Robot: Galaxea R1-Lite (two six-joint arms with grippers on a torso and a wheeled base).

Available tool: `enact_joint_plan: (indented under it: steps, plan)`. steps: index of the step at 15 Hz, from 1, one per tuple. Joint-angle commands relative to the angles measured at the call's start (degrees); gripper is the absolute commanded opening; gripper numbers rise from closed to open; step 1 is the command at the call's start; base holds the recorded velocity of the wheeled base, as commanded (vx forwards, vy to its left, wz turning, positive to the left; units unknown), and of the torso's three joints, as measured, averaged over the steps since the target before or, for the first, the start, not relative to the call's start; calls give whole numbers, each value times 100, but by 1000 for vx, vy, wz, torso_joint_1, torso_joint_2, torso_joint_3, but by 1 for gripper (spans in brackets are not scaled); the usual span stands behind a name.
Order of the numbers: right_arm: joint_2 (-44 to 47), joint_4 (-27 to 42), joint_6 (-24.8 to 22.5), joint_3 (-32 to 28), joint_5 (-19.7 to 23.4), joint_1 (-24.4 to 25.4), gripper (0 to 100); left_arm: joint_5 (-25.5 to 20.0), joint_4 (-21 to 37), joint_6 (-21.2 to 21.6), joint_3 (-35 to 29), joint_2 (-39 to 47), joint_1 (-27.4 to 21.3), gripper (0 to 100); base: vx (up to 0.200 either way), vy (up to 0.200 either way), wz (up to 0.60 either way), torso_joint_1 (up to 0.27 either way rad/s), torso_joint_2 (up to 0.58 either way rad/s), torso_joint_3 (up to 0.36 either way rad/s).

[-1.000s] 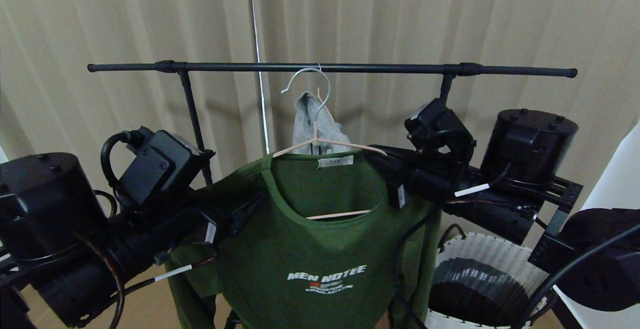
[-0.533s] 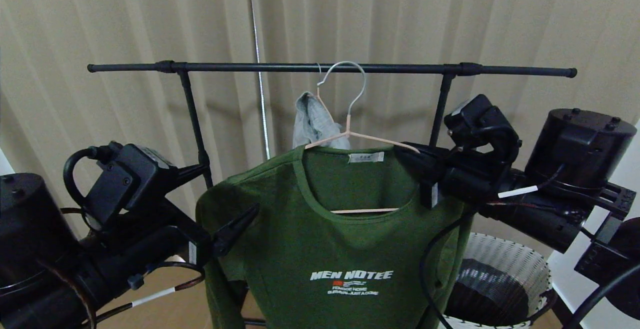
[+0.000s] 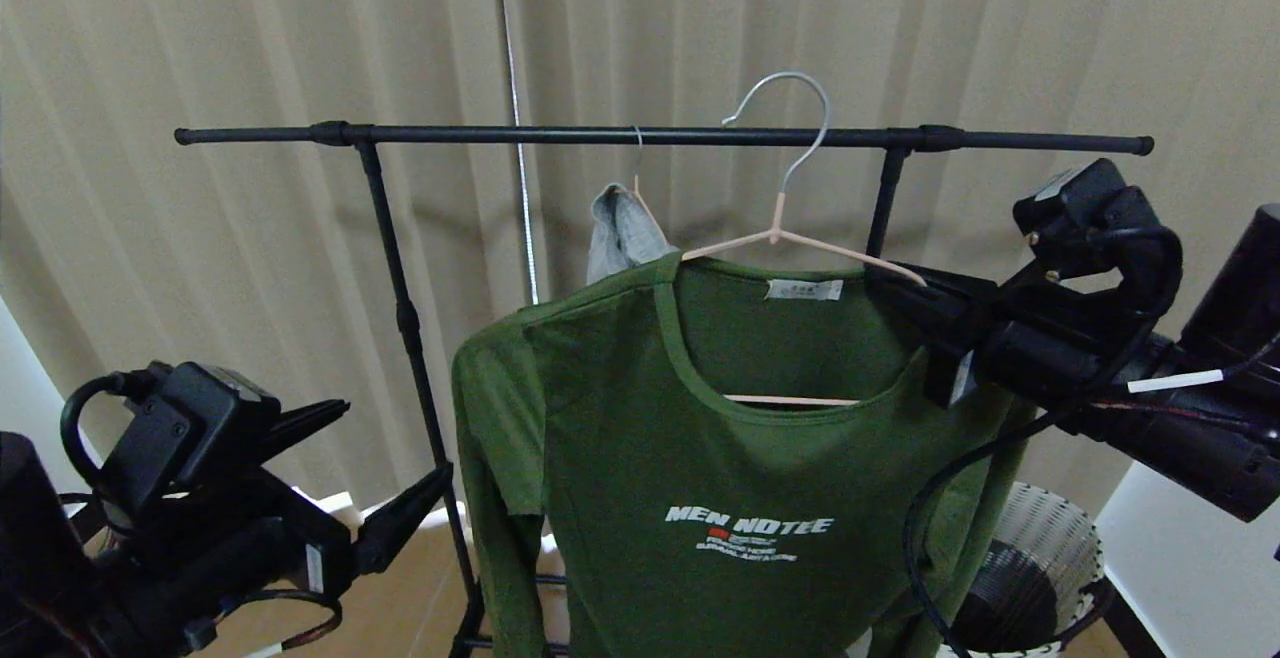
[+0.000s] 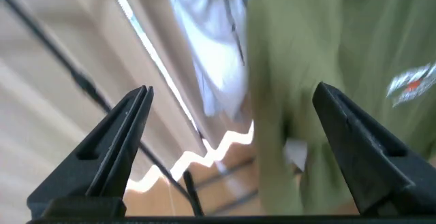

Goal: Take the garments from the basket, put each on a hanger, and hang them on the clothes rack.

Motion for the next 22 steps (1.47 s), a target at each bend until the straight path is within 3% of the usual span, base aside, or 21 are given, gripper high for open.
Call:
enact_joint_plan:
  steps: [1, 6, 7, 12, 18, 22]
  plan:
    - [-174, 0, 5, 38, 6, -12, 0, -9, 5, -44, 287, -147, 34, 100, 0, 0, 0, 0, 0, 0]
    - [-227, -9, 14, 65, 50, 32, 0, -88, 5, -53, -30, 239, 8, 100, 0, 0, 0, 0, 0, 0]
    - [-235, -9, 14, 56, 58, 67, 0, -88, 5, -53, -162, 433, 25, 0, 0, 0, 0, 0, 0, 0]
    - [-262, -9, 14, 82, 58, 138, 0, -88, -4, -71, -302, 740, 34, 0, 0, 0, 0, 0, 0, 0]
    - [-341, -9, 5, 153, -21, 94, 0, -79, -4, -124, -3, 380, 1291, 0, 0, 0, 0, 0, 0, 0]
    - [-341, -9, 5, 153, -21, 15, 0, -88, 5, -124, 128, 213, 1414, 0, 0, 0, 0, 0, 0, 0]
